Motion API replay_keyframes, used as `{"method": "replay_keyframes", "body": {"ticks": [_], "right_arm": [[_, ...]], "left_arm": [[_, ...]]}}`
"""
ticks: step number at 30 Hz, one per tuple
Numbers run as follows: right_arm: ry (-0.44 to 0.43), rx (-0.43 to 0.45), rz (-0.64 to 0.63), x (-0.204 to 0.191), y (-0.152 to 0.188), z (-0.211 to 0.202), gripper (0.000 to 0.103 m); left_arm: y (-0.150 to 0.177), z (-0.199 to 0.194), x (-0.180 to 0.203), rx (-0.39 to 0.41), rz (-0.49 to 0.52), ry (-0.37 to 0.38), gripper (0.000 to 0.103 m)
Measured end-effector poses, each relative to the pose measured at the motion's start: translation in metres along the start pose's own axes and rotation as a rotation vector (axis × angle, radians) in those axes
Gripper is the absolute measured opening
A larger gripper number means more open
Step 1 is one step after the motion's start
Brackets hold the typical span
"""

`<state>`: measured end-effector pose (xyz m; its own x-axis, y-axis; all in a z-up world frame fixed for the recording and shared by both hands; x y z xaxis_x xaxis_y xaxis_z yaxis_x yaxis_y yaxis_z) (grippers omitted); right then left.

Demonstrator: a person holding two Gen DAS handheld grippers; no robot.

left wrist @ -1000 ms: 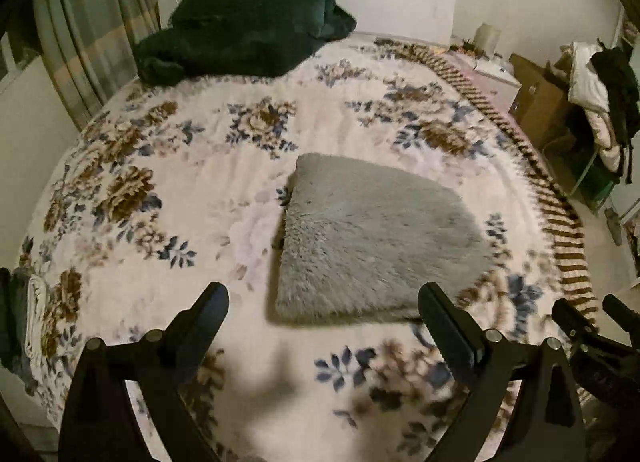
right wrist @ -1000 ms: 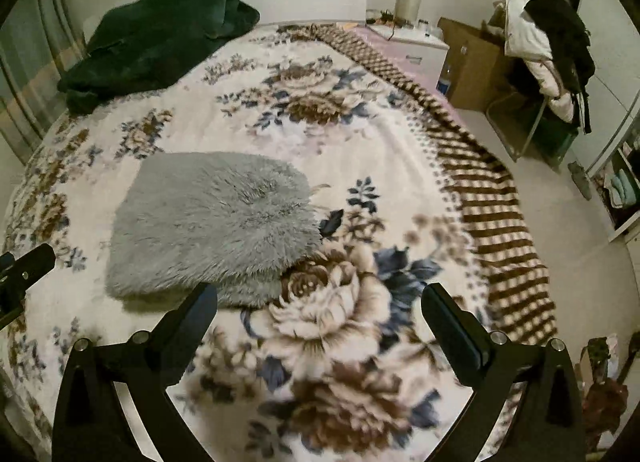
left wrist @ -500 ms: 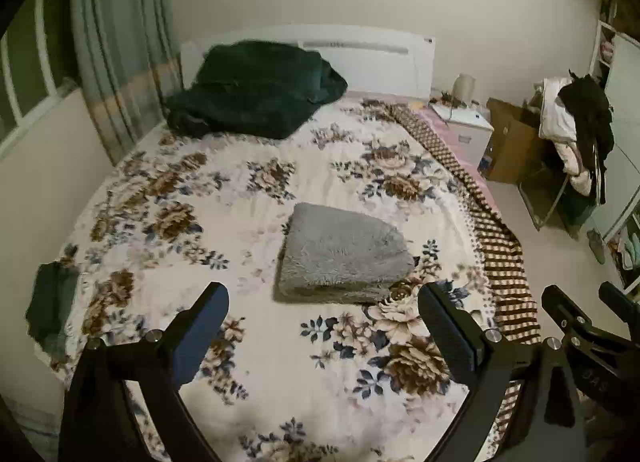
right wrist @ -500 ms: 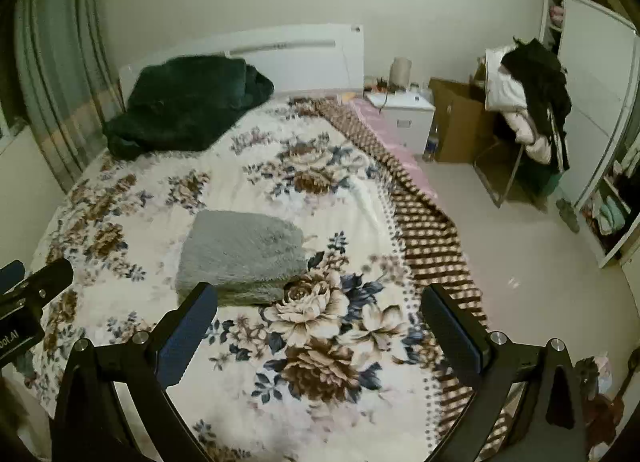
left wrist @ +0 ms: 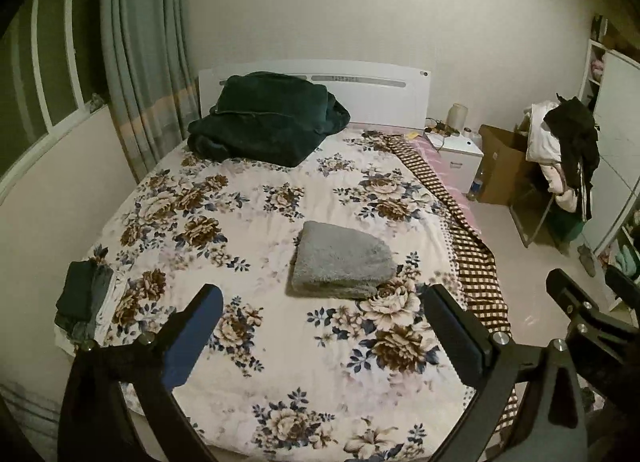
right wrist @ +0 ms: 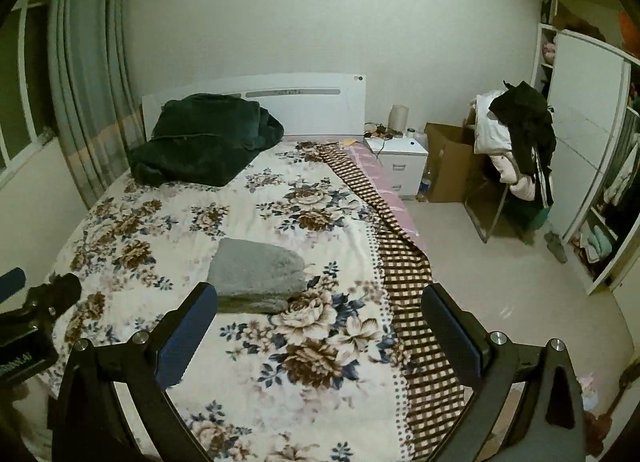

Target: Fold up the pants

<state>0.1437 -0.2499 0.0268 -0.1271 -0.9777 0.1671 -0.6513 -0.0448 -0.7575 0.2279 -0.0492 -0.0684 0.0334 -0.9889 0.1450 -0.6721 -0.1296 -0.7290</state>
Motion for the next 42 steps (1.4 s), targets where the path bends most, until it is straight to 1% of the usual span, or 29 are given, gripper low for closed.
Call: {"method": "replay_keyframes", "body": {"ticks": [3, 8, 16, 22, 30, 42], "right_arm": [[0.006, 0.015, -0.009, -0.005, -0.001, -0.023, 0.103], [-0.004, 0.004, -0.001, -0.007, 0.001, -0.038, 0.103], [-0.013, -0.007, -0.012, -0.004, 0.004, -0.038, 0.103], [-0.019, -0.015, -0.013, 0.000, 0.005, -0.031, 0.103], [-0.036, -0.012, -0.001, 0.001, 0.009, -0.034, 0.103], [-0.039, -0.009, 0.003, 0.001, 0.017, -0.038, 0.103]], "left_arm": [[0.001, -0.010, -0.005, 0.009, 0.006, -0.004, 0.103], [0.008, -0.020, -0.008, 0.015, 0.024, -0.015, 0.103], [0.015, -0.026, -0.007, 0.020, 0.029, -0.026, 0.103], [0.013, -0.032, -0.007, 0.033, 0.030, -0.031, 0.103], [0.013, -0.034, -0.006, 0.031, 0.033, -0.035, 0.103], [0.013, -0.039, -0.008, 0.034, 0.036, -0.035, 0.103]]}}
Point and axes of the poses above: each gripper's, at about its wrist camera, not at the fingertips, and z roughly the way its jaws point, x to its right, y to its underside, the point moved 2 cm from there along z, roughly the way its jaws point, and after that the axes turned 9 degrees about -z, right-handed, at the moved point
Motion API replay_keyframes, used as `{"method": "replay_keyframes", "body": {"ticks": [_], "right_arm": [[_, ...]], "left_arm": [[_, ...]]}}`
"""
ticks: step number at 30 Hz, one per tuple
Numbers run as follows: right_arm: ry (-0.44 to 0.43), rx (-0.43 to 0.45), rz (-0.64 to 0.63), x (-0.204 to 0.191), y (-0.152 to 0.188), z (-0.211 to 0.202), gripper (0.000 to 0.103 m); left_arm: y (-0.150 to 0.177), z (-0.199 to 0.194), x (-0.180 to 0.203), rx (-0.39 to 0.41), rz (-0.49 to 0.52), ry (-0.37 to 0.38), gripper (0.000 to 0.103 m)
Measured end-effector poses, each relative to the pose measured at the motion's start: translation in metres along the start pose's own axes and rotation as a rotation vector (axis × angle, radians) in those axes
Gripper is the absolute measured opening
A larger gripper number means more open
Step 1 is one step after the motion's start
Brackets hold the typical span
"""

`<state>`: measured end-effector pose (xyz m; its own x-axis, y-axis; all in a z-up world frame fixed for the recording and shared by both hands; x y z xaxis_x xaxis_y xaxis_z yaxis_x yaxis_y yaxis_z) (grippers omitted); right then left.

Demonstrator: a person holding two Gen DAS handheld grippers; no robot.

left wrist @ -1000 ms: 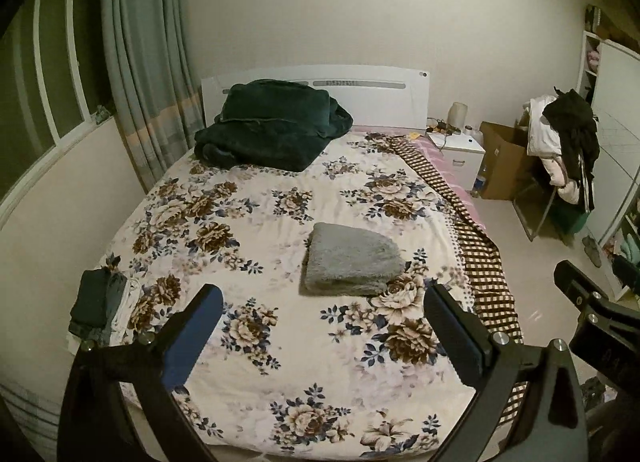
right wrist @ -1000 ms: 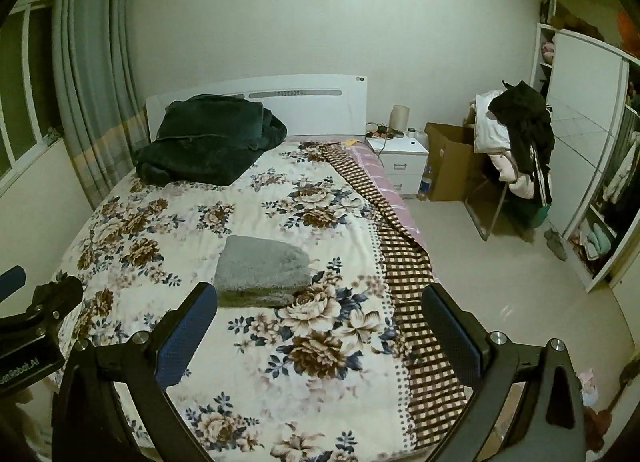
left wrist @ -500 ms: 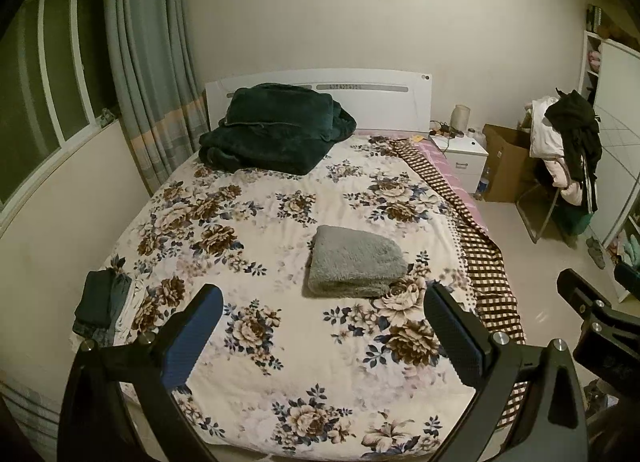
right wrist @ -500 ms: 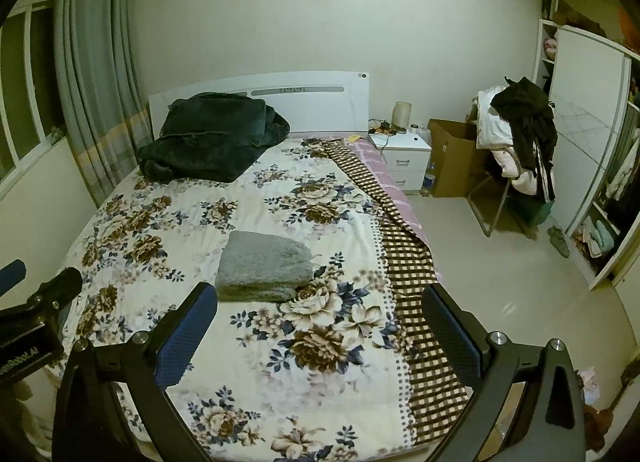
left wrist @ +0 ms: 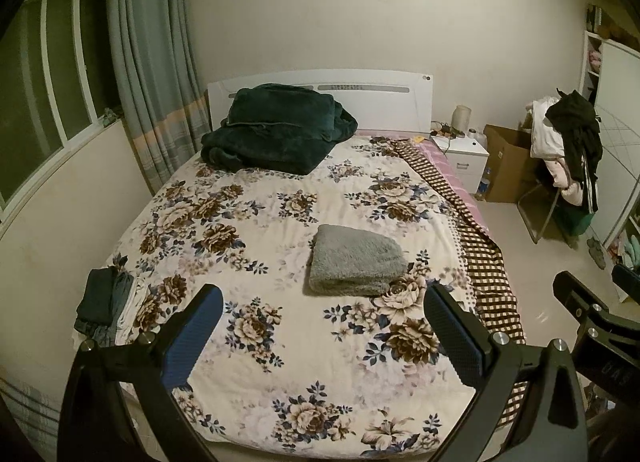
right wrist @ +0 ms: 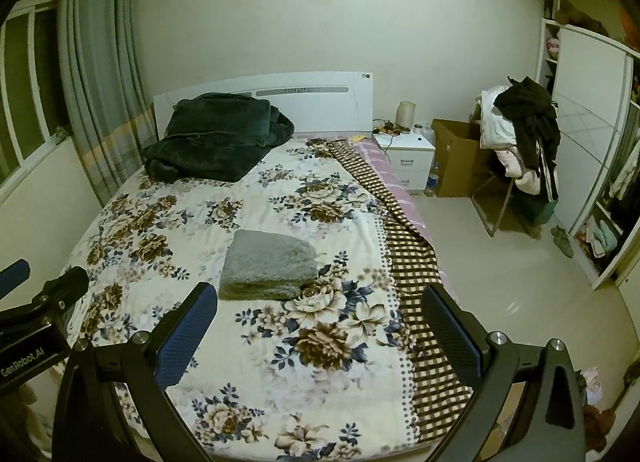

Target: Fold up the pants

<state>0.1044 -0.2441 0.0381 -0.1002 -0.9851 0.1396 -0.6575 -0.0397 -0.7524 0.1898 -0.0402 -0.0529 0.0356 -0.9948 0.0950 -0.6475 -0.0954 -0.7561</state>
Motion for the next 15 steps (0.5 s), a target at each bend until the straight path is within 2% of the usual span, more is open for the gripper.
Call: {"method": "replay_keyframes", "body": {"ticks": [15], "right_arm": [[0.000, 0.018, -0.002, -0.0034, -0.0027, -0.0051, 0.103]], "left_arm": [[-0.0084, -0.0042, 0.0045, 0.012, -0.009, 0.002, 0.103]]}}
Point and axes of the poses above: each gripper's, at about its wrist camera, not at the fingertips, and z roughly the way its jaws point, x to its right, y to its underside, the point moved 2 cm from there along z, roughly the way its jaws point, and after that the axes turned 9 degrees about -z, right-handed, at the moved point
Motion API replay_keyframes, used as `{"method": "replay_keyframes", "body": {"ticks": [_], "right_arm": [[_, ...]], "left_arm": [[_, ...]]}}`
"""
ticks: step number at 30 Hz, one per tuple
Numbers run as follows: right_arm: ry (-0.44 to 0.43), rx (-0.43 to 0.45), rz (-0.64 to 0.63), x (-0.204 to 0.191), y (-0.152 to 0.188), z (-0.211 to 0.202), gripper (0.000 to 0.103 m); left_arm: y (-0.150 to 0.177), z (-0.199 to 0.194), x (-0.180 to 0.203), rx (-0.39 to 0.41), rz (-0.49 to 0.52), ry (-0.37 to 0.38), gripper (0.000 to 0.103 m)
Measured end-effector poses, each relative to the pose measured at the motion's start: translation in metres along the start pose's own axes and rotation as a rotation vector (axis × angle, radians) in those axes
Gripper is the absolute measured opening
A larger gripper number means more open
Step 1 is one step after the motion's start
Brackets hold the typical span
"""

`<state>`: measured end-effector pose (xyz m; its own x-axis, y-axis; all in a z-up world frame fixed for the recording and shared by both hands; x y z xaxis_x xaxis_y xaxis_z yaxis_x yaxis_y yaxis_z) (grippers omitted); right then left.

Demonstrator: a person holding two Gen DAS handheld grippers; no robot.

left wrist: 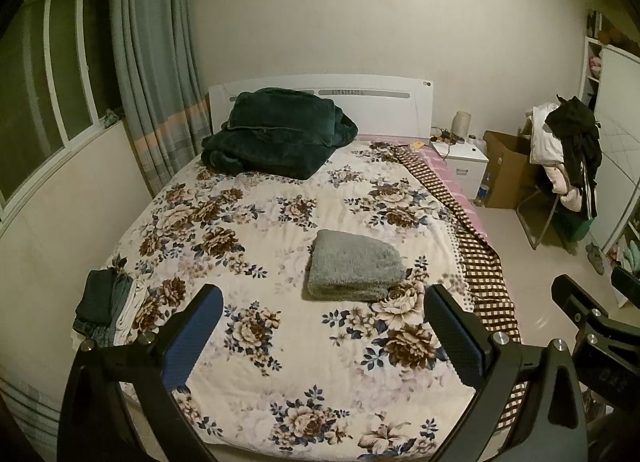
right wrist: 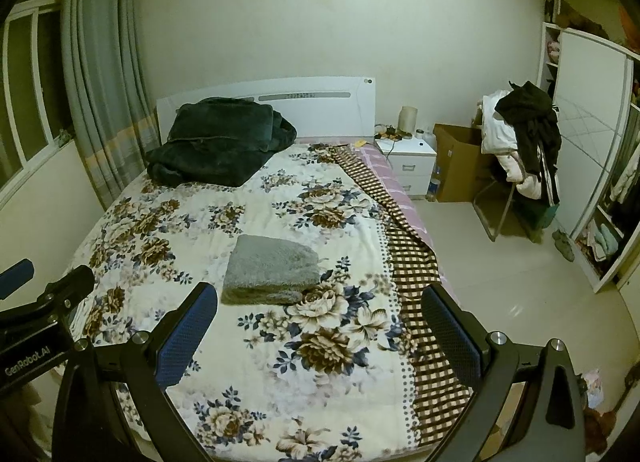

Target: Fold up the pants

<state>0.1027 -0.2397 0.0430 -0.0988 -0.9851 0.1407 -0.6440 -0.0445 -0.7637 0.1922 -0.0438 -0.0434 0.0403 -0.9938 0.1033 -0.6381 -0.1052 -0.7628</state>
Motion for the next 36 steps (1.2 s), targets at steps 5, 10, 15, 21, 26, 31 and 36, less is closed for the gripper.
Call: {"method": "replay_keyframes", "body": {"ticks": [5, 10, 15, 21, 26, 31, 36], "right_arm": [[-0.001, -0.002, -0.001, -0.0008, -0.0005, -0.0010, 0.103], [-0.010, -0.009, -0.005, -0.0031, 0.0012, 0.0009, 0.103], [-0.019, -0.013, -0.007, -0.0043, 0.0035, 0.0015, 0.103], [-0.023, -0.012, -0.005, -0.0029, 0.0031, 0.0027, 0.103], [-0.024, -0.012, -0.005, -0.0023, 0.0027, 0.0034, 0.103], [-0.026, -0.014, -0.007, -0.0021, 0.0020, 0.0041, 0.103], [-0.025, -0.013, -0.002, -0.0020, 0.0048, 0.0033, 0.103]], "left_arm": [[0.0010, -0.0001, -0.0007, -0.001, 0.000, -0.003, 0.103], [-0.0006, 0.0000, 0.0006, -0.004, 0.000, -0.005, 0.103], [-0.0012, 0.0003, -0.0004, -0.004, -0.004, -0.004, 0.103], [-0.0012, -0.0005, -0.0004, 0.001, 0.001, -0.007, 0.103], [0.0006, -0.0018, -0.0007, 0.002, -0.001, -0.011, 0.103], [0.0023, -0.0027, -0.0012, 0.000, -0.003, -0.014, 0.103], [0.0026, -0.0038, -0.0017, 0.012, 0.000, -0.014, 0.103]]}}
Point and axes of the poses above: each gripper's, at about its wrist camera, not at the fingertips, and z roughly the way its jaws point, x to its right, y to its underside, the point moved 2 cm from there along z, roughly the way its jaws point, and after that the axes turned 9 degrees about -z, right-handed, at the moved point
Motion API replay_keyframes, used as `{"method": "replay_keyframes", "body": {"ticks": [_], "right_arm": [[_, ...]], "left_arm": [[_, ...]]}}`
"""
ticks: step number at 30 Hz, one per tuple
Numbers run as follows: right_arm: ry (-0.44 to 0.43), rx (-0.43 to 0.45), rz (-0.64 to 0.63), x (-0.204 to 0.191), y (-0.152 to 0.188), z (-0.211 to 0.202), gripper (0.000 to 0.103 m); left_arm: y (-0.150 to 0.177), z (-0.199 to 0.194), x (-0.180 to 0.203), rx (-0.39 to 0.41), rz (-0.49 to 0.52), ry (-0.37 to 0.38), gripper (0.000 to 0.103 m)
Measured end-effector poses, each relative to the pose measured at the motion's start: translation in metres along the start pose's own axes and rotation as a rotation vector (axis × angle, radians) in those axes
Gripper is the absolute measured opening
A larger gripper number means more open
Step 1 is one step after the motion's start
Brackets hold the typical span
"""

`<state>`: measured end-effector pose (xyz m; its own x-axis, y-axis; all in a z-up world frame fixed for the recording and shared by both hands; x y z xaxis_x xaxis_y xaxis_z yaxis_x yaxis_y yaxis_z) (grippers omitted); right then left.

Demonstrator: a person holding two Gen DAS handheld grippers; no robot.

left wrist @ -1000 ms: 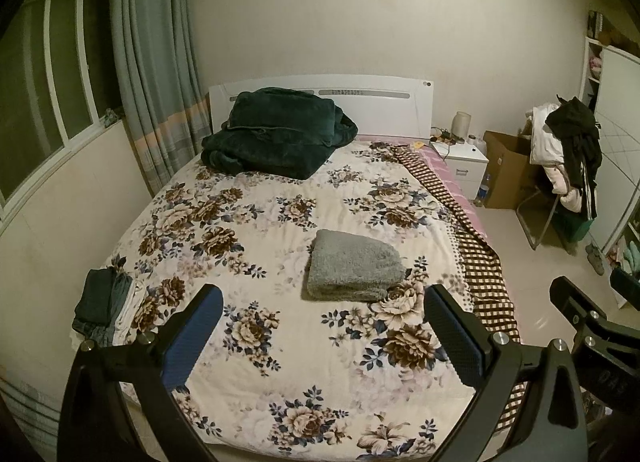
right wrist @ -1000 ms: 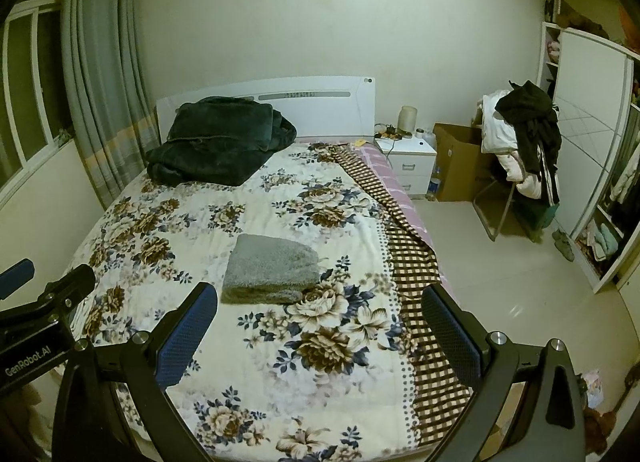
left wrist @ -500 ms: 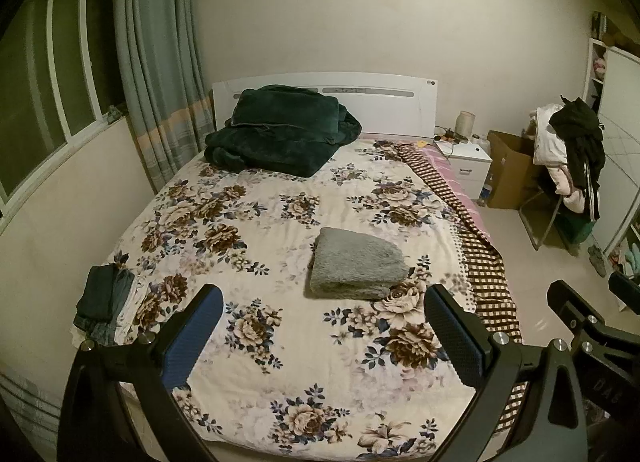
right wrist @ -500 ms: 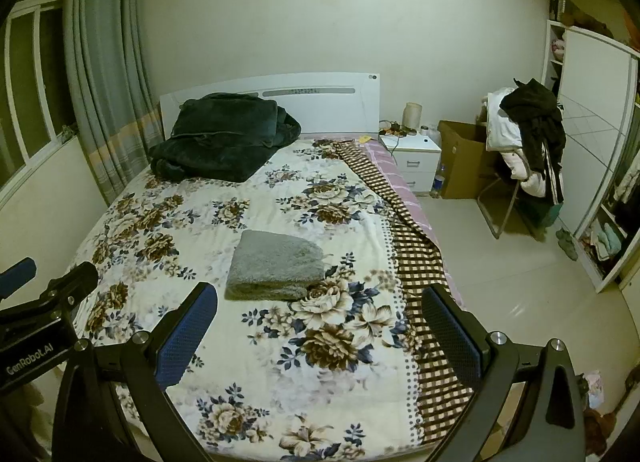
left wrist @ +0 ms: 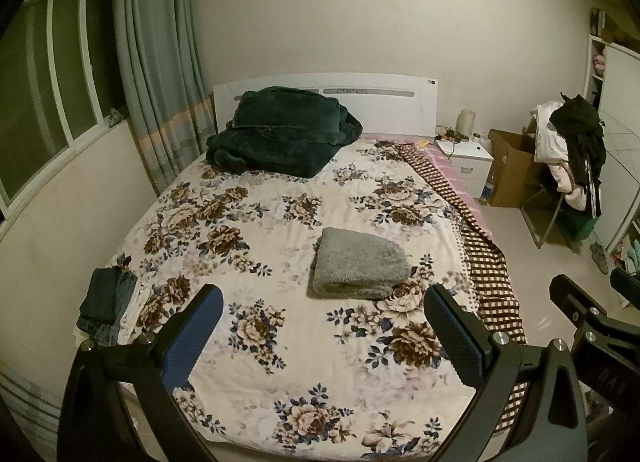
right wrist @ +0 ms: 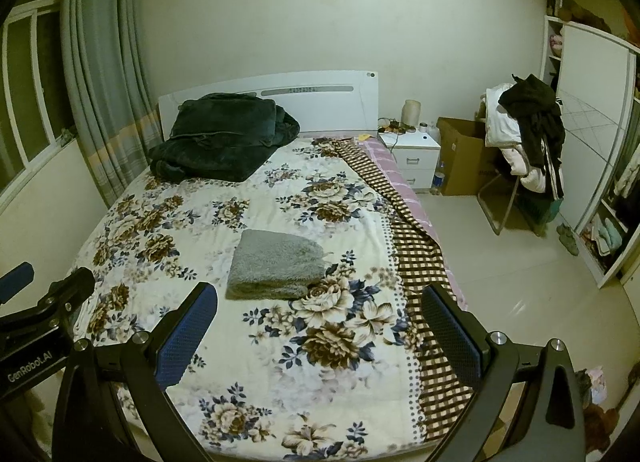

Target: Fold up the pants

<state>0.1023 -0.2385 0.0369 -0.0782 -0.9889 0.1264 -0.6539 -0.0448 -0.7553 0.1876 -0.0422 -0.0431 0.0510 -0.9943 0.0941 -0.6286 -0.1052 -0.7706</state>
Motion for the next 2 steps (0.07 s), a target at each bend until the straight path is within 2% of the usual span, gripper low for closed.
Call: {"method": "replay_keyframes", "body": {"ticks": [2], "right_arm": [[0.000, 0.000, 0.000, 0.0002, 0.0000, 0.0002, 0.103]], "left_arm": [[0.0035, -0.0033, -0.0027, 0.006, -0.004, 0.001, 0.103]]}}
Point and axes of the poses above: each gripper's, at about its wrist camera, not at the fingertips, and z roughly the way its jaws point, x to its right, y to its underside, the point moved 2 cm from there along z, roughly the way its jaws point, and after that the axes turned 9 degrees about -z, right-handed, at the moved point
